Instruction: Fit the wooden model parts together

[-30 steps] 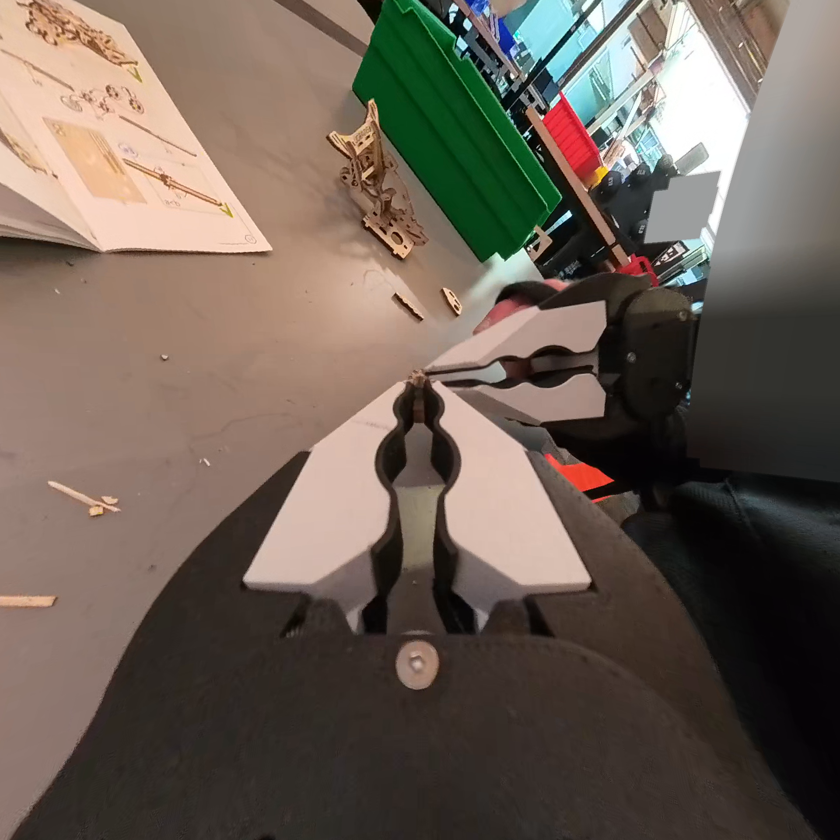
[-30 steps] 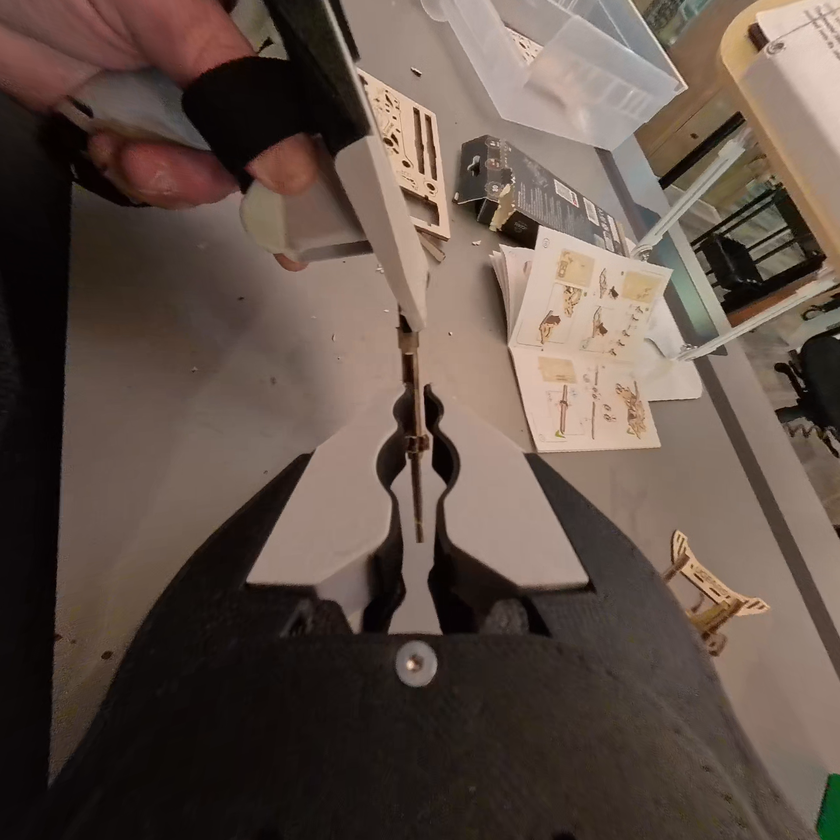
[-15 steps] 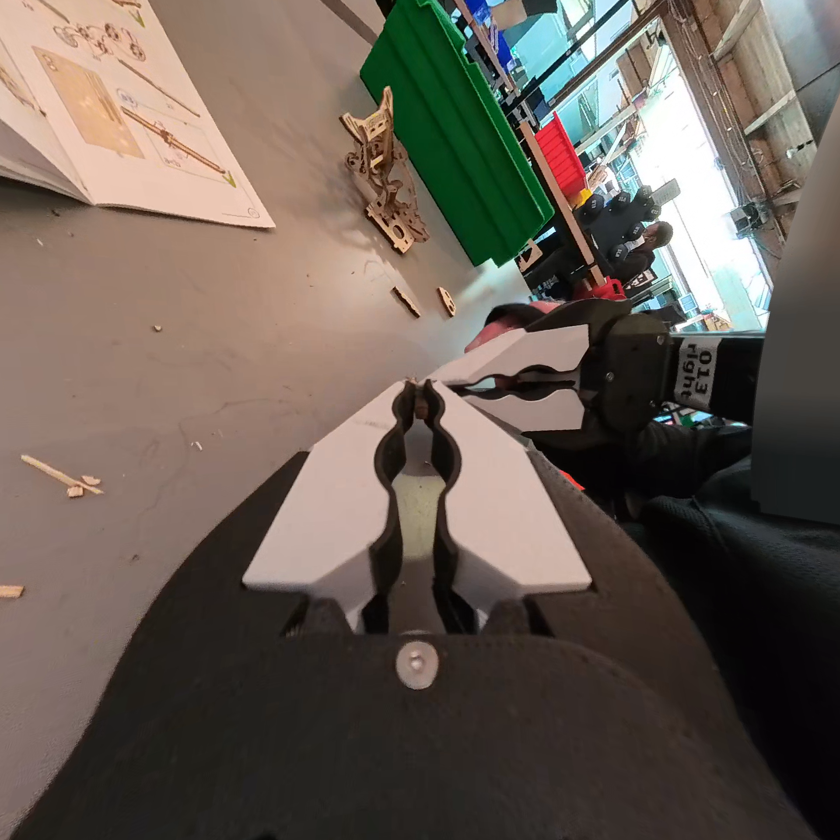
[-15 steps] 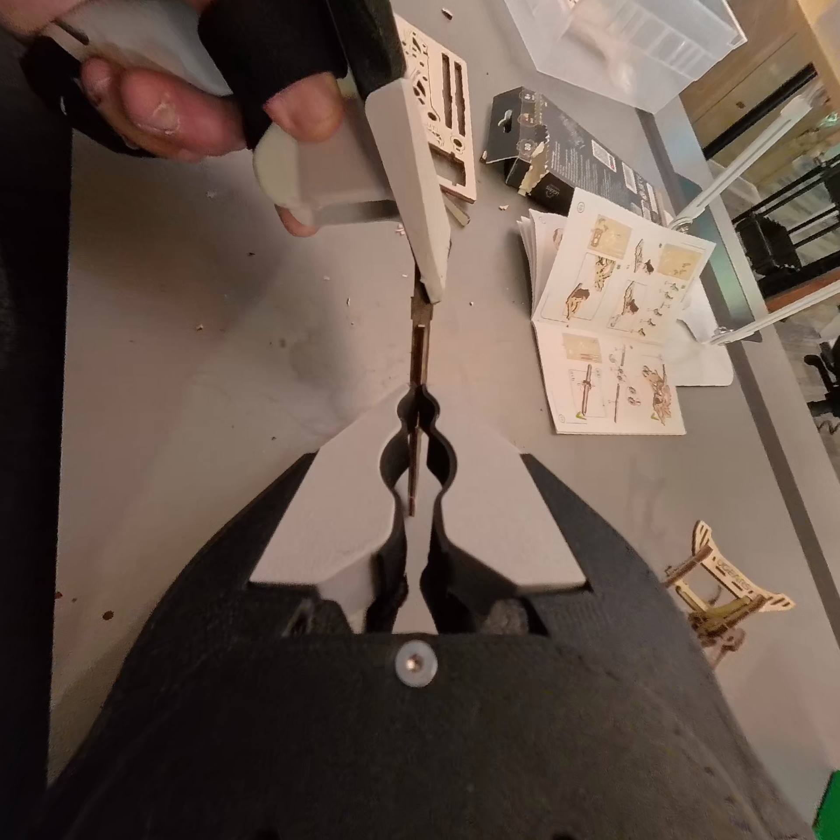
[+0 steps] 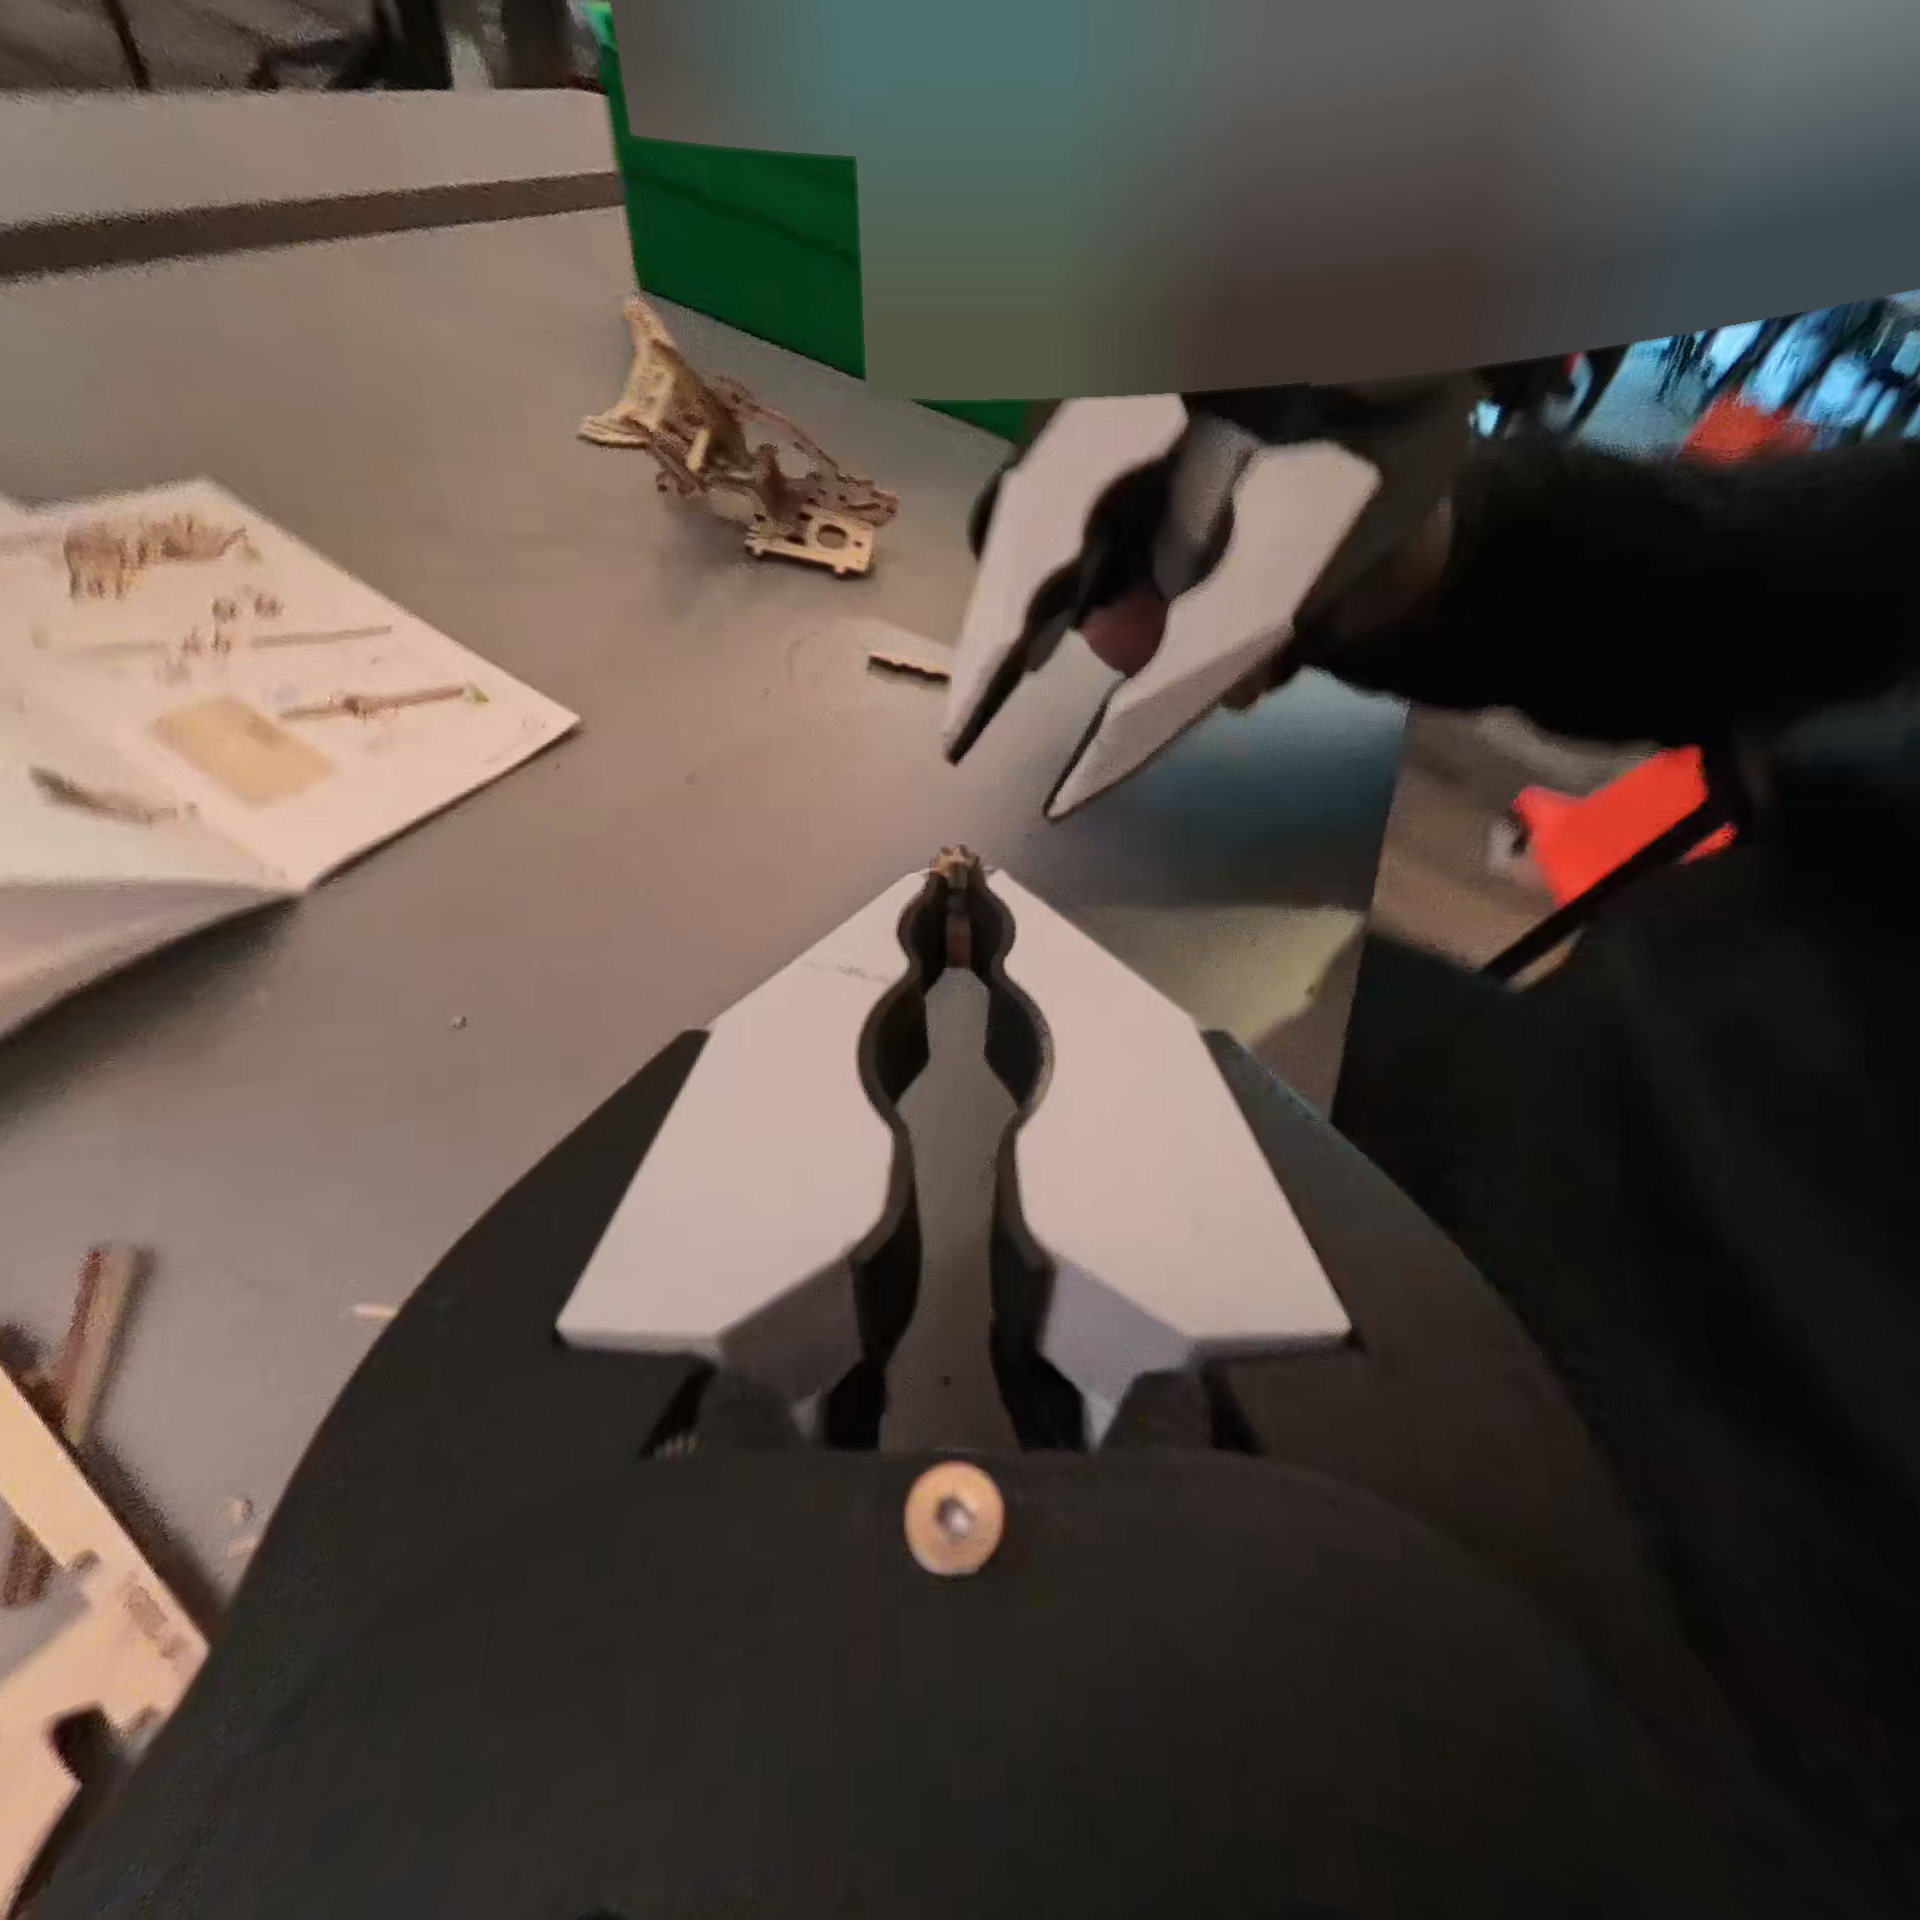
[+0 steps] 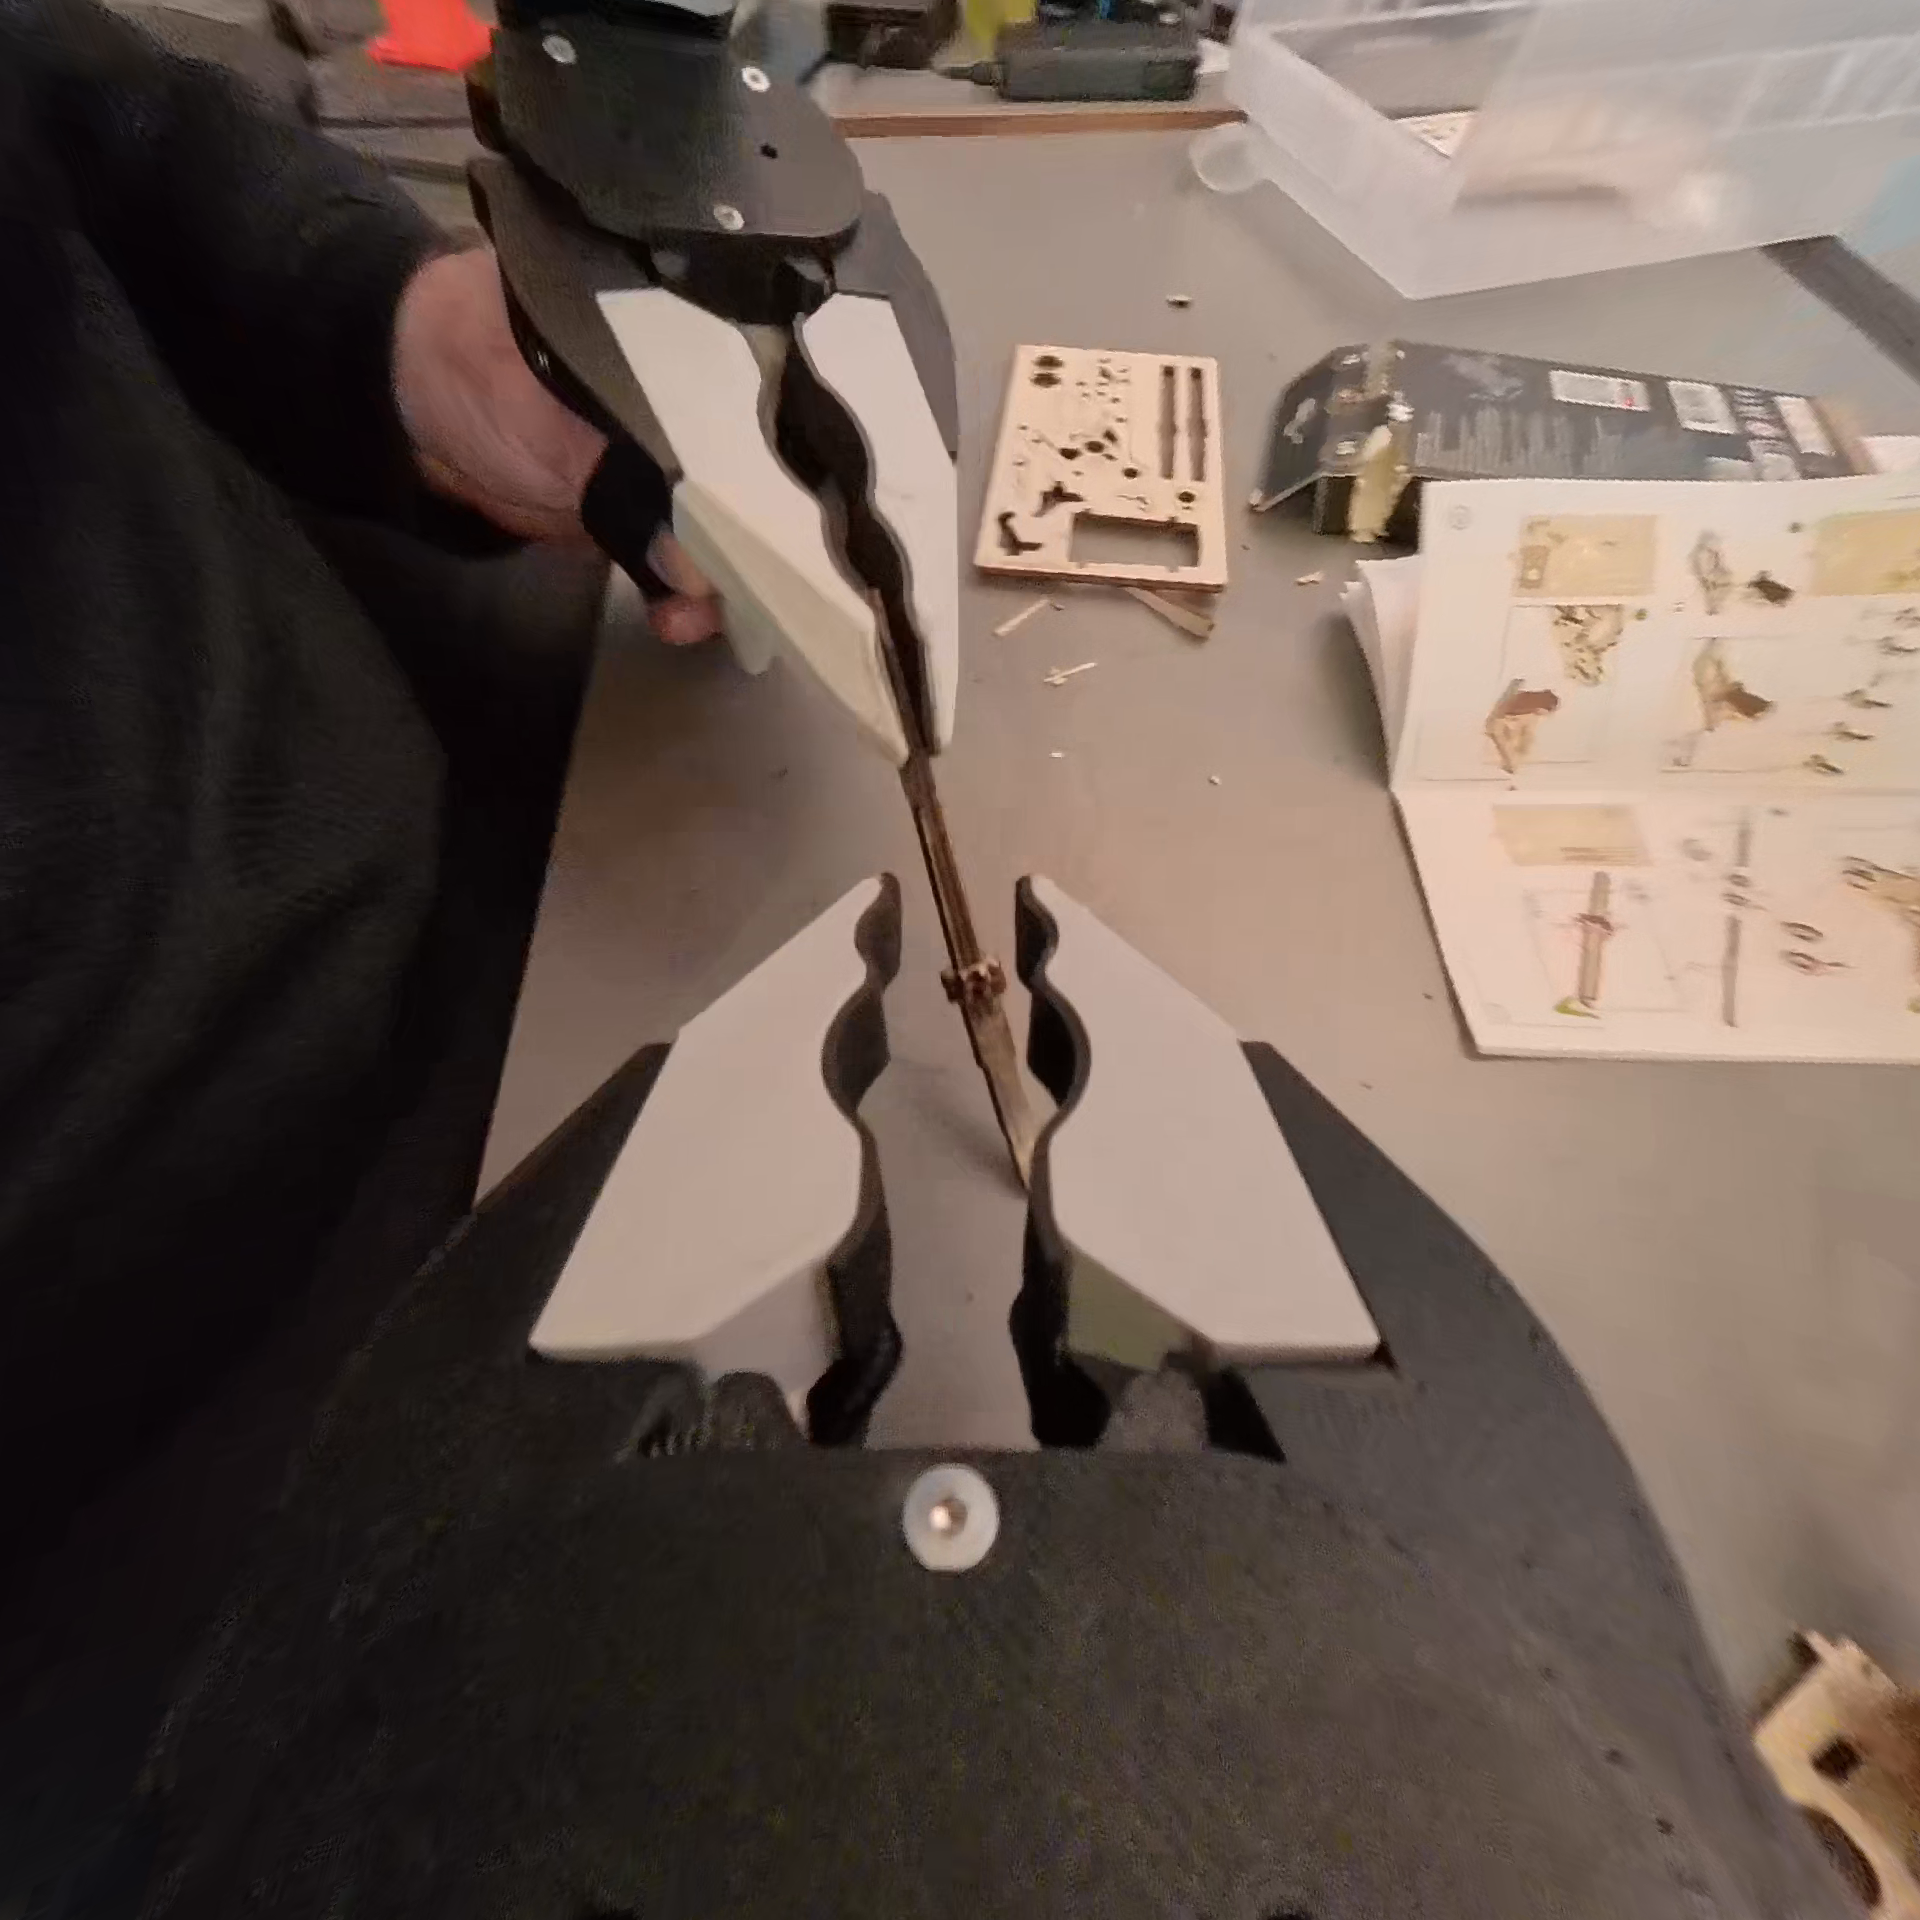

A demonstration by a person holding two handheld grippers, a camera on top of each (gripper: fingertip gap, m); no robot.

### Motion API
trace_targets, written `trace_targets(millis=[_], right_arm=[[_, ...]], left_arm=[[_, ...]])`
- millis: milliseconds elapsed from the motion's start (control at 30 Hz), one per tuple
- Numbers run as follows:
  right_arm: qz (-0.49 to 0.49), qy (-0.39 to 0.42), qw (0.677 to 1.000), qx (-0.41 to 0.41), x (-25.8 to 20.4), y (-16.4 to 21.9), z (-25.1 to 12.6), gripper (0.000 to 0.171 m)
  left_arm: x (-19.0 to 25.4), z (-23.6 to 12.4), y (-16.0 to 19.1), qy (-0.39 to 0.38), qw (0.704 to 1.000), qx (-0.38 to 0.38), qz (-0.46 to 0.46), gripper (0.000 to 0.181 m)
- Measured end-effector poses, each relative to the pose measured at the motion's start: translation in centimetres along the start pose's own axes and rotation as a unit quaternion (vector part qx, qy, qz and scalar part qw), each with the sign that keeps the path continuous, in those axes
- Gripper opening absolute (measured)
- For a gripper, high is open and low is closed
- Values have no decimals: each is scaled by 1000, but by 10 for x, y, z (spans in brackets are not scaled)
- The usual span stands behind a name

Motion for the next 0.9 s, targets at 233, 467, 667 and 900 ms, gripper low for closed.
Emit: trace_targets(millis=[233, 467, 667, 900], right_arm=[[-14, -119, 992, -45, -13, 7, 22, 14], [3, -200, 979, -45, -15, 12, 18, 6], [-30, -200, 976, -78, -12, 11, 17, 10], [-70, -123, 986, -90, -12, 14, 20, 5]], left_arm=[[23, 5, 11, 8, 981, -7, 192, 2], [30, 2, 16, 21, 965, -14, 262, 2], [28, 4, 13, 14, 960, -19, 279, 2], [25, 6, 15, 8, 982, -28, 185, 2]])
Point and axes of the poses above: each gripper's, where its closed fingertips meet, z out along the fingers, y out of its underside, x = y × z across the jaws, the point moved 4 cm from there along -z, back along the fingers, and after that the axes turned 15 degrees about -y, right-handed, at the moved point
